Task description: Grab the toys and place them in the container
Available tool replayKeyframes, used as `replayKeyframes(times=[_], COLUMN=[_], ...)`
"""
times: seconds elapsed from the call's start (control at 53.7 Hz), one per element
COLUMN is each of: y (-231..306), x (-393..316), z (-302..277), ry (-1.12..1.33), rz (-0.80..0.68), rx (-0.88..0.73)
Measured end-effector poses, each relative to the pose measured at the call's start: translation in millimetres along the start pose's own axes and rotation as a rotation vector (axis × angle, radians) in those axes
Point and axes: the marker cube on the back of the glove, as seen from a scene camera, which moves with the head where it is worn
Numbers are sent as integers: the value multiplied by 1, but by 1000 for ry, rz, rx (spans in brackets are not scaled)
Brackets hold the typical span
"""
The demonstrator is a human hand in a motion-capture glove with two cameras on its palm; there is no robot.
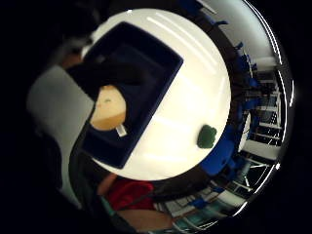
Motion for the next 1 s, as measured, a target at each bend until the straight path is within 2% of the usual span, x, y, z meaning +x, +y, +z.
replayKeyframes(times=[0.112,0.205,0.689,1.005], y=[7,10,63,100], x=[12,34,170,258], z=[10,16,43,54], ry=[-32,47,42,126], rz=[-45,2,147,265], rx=[-26,-11,-37,-22])
